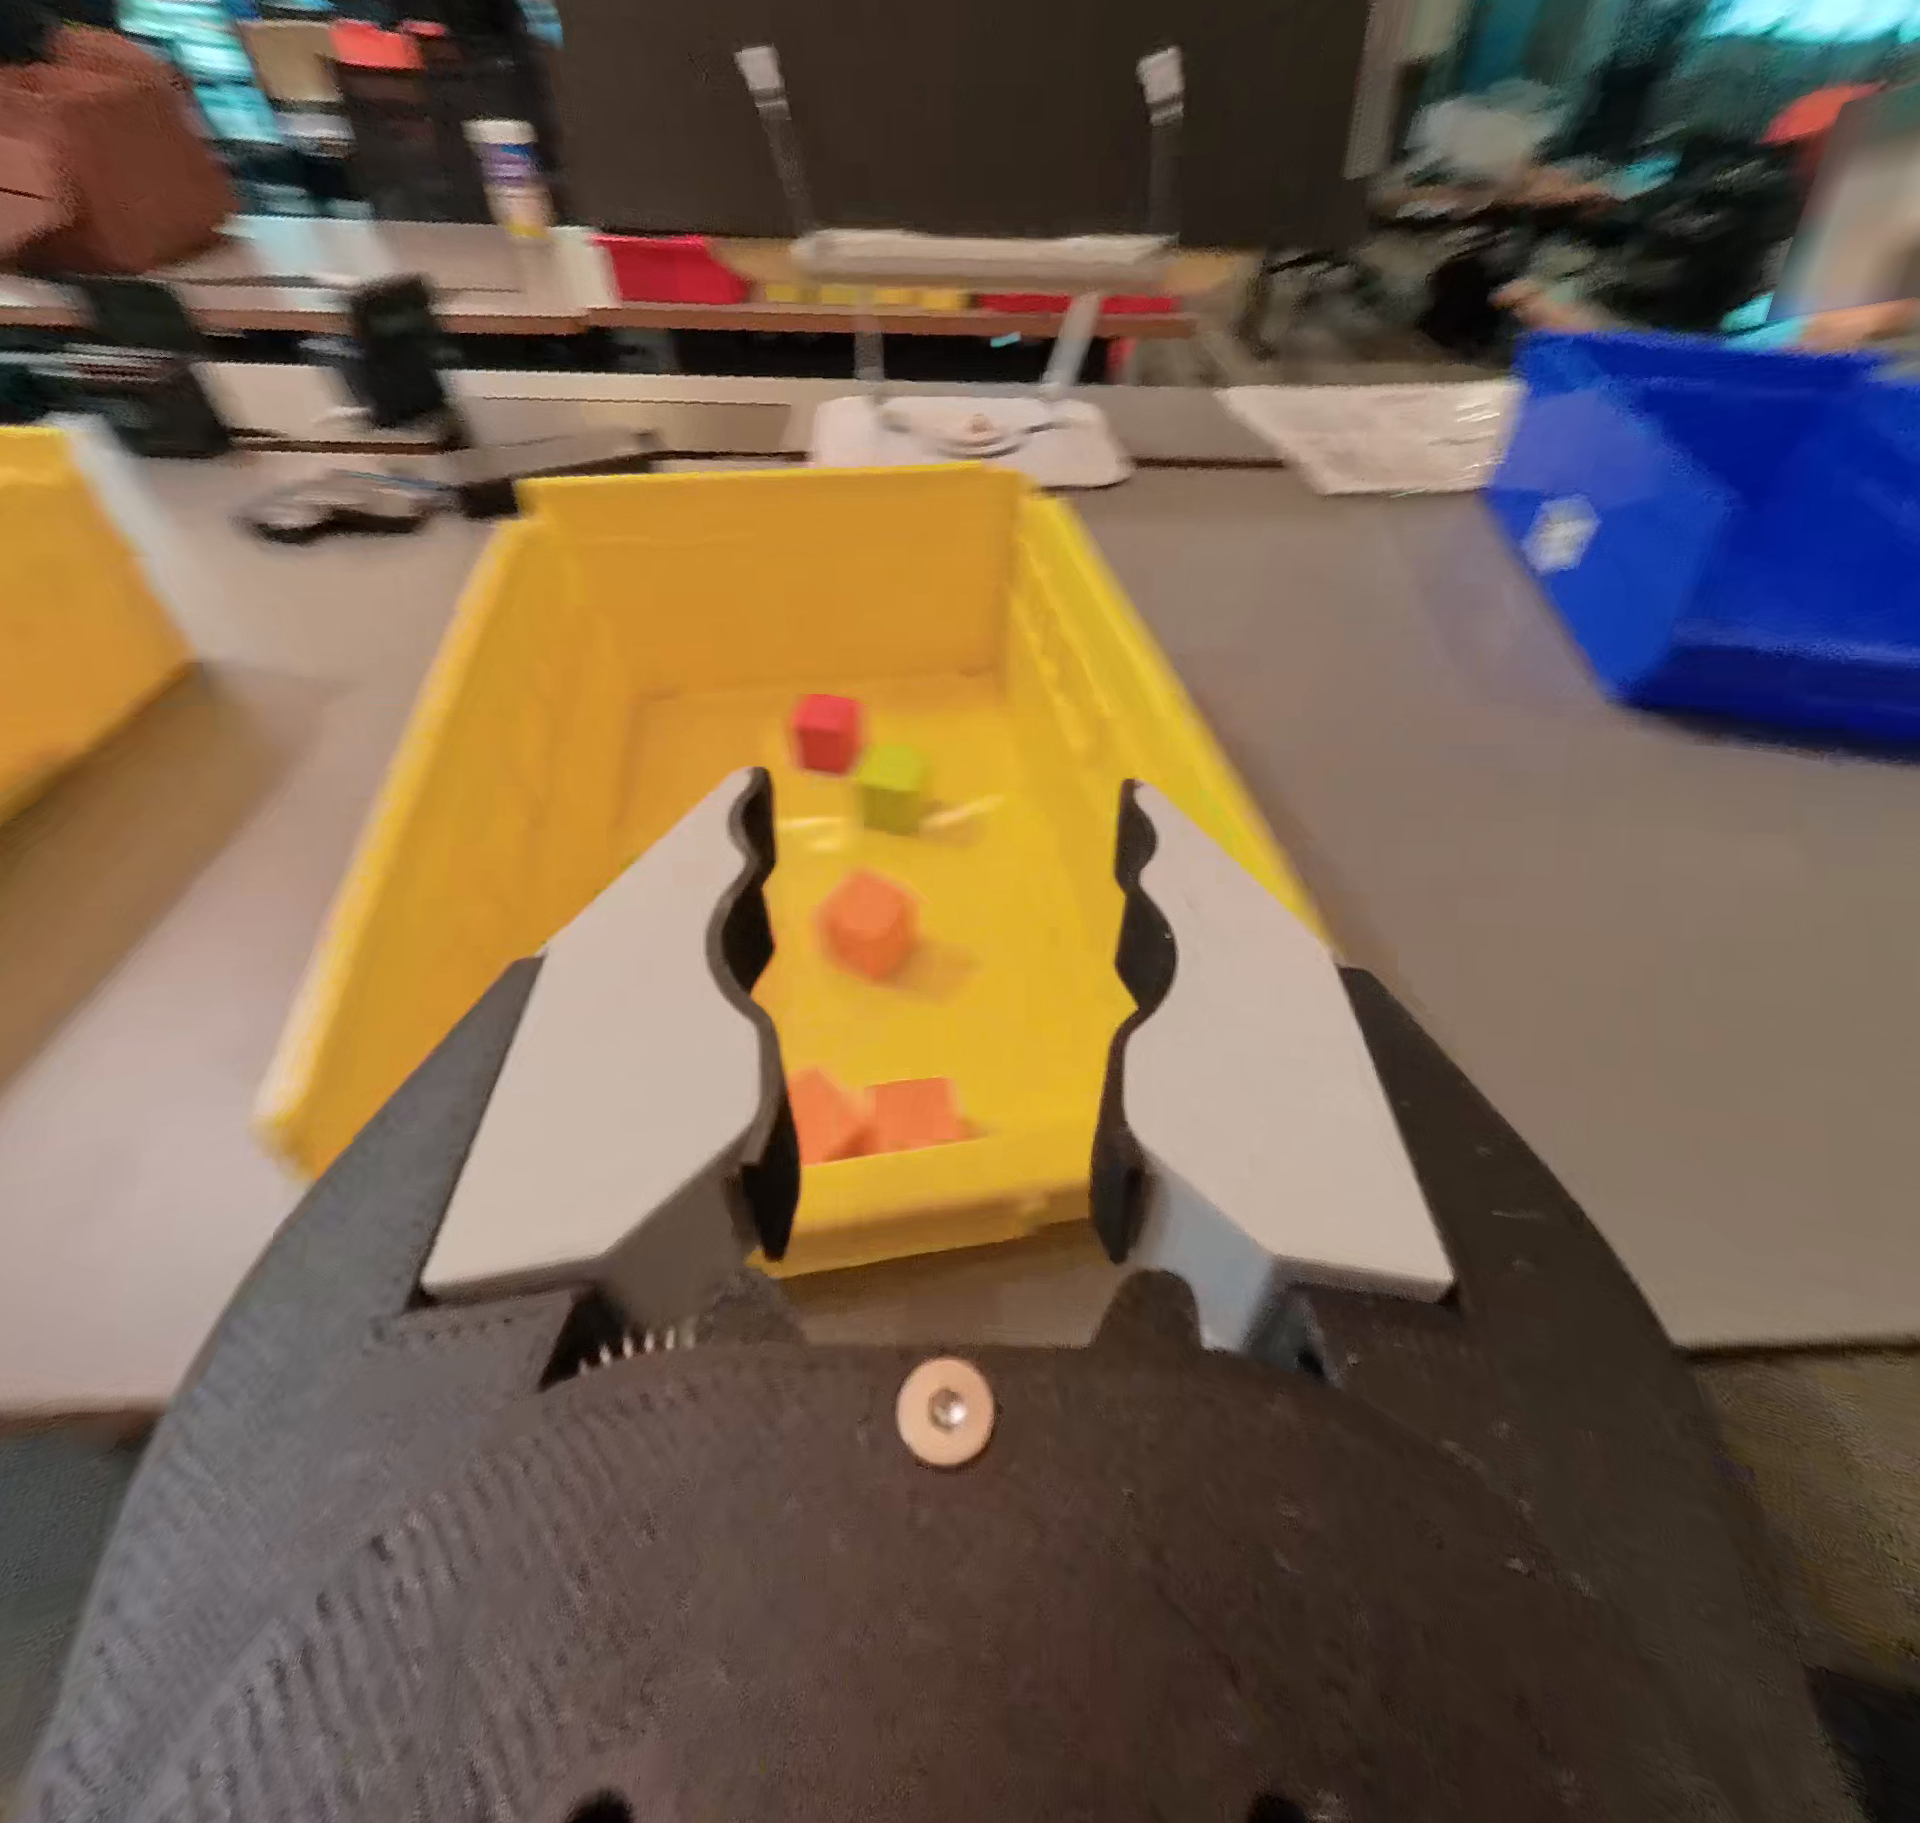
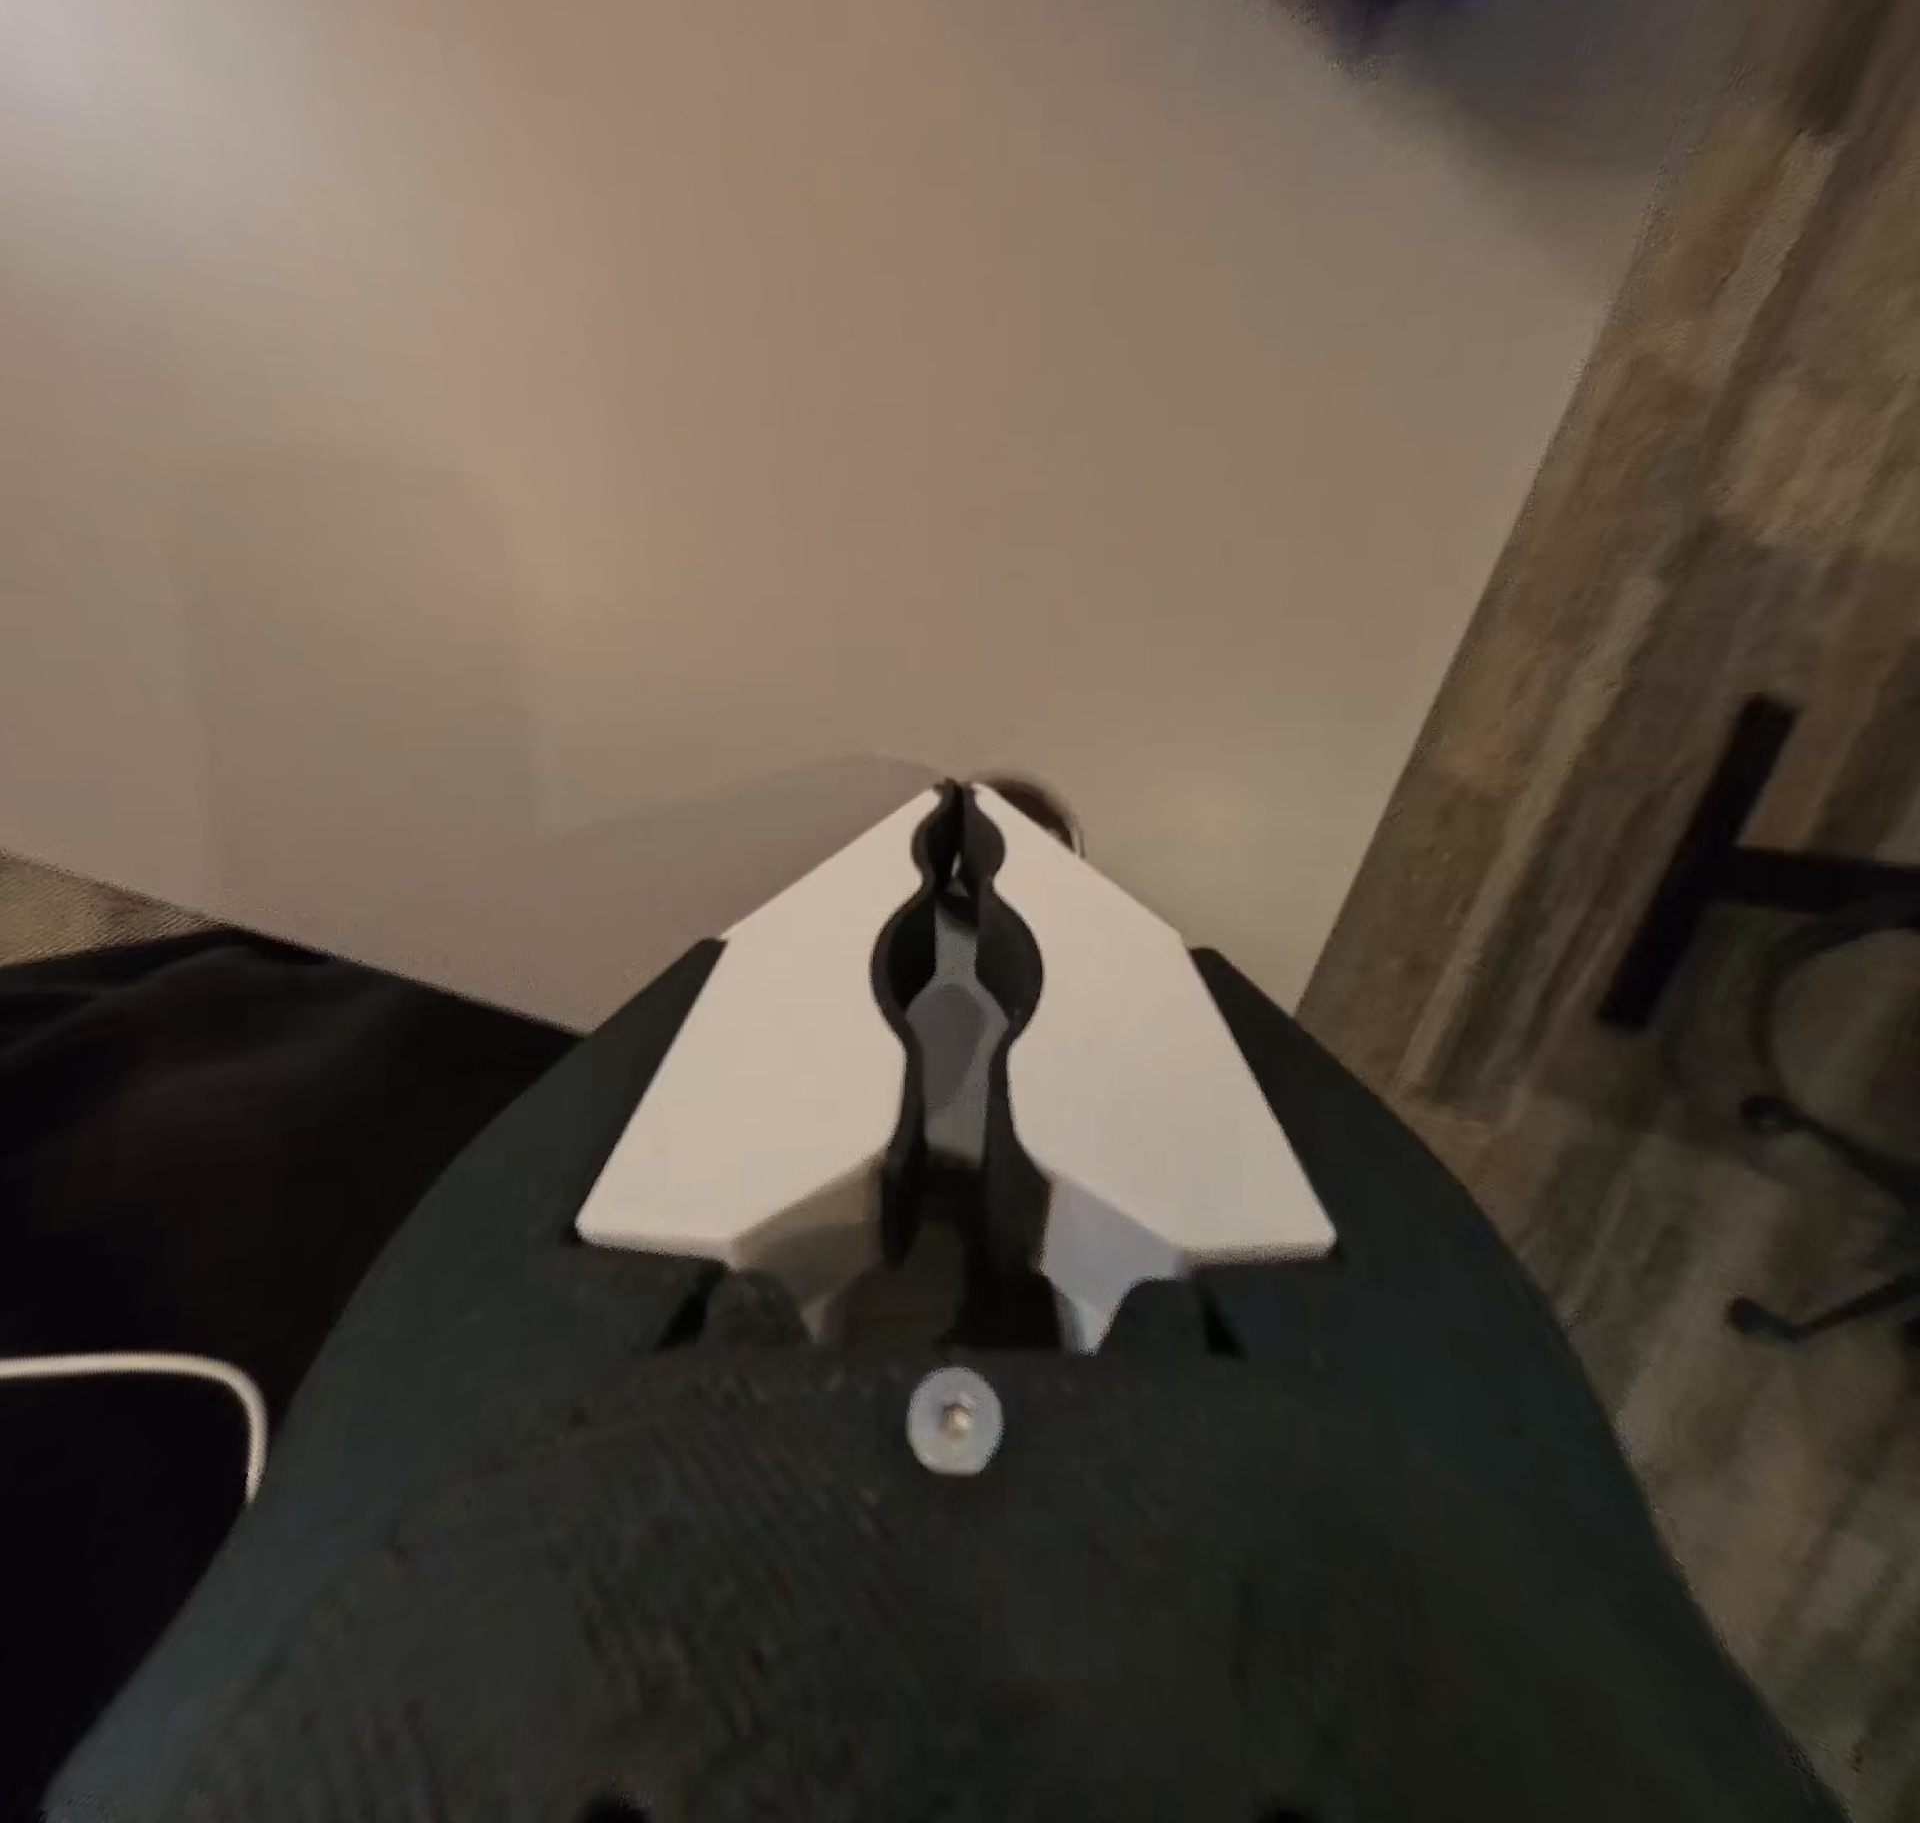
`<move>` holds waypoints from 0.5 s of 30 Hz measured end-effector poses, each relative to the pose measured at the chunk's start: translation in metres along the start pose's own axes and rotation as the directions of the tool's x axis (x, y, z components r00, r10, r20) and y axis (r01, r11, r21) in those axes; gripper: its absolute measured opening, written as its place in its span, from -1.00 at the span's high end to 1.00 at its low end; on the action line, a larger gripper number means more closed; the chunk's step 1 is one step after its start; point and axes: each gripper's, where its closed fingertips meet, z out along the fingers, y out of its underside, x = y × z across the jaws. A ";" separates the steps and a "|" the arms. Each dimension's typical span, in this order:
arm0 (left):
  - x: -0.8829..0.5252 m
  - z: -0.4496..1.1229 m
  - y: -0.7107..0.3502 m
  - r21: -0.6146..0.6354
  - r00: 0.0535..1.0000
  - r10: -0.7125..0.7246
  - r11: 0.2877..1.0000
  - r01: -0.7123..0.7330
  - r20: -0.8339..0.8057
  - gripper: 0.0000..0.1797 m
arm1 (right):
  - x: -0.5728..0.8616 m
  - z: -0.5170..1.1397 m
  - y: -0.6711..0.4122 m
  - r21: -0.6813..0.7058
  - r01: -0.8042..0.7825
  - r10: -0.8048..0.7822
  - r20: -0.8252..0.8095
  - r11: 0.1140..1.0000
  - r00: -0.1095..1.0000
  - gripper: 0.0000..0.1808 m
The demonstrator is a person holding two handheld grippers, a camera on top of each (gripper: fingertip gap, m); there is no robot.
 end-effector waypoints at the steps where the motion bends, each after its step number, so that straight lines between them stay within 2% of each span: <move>1: -0.020 -0.001 0.001 -0.024 0.995 0.037 0.999 -0.035 0.094 0.21 | -0.001 -0.004 -0.014 0.051 0.037 -0.035 -0.027 0.998 0.999 1.00; 3: -0.059 -0.002 0.008 -0.104 0.963 0.106 0.991 -0.083 0.246 0.08 | -0.009 -0.011 -0.048 0.175 0.107 -0.099 -0.058 0.979 0.993 0.76; 5: -0.092 -0.001 0.027 -0.220 0.929 0.150 0.972 -0.077 0.338 0.05 | -0.026 -0.014 -0.078 0.268 0.150 -0.144 -0.042 0.952 0.989 0.73; 7: -0.120 0.000 0.044 -0.292 0.899 0.162 0.956 -0.039 0.408 0.10 | -0.055 -0.011 -0.104 0.348 0.138 -0.168 0.056 0.927 0.984 0.72; 9: -0.138 0.004 0.056 -0.318 0.890 0.140 0.948 0.006 0.435 0.30 | -0.093 -0.008 -0.124 0.401 0.080 -0.178 0.215 0.913 0.960 0.71; 10: -0.141 0.008 0.063 -0.334 0.901 0.118 0.942 0.032 0.417 0.53 | -0.112 -0.009 -0.132 0.415 0.048 -0.185 0.296 0.908 0.937 0.70; 12: -0.143 0.015 0.074 -0.374 0.929 0.076 0.925 0.071 0.363 0.65 | -0.145 -0.013 -0.144 0.435 -0.002 -0.204 0.425 0.901 0.882 0.70; 13: -0.136 0.020 0.076 -0.385 0.952 0.049 0.920 0.075 0.302 0.83 | -0.158 -0.016 -0.150 0.444 -0.017 -0.216 0.468 0.896 0.857 0.70; 15: -0.141 0.024 0.074 -0.385 0.956 0.025 0.918 0.093 0.293 0.86 | -0.178 -0.020 -0.159 0.461 -0.019 -0.246 0.508 0.887 0.825 0.71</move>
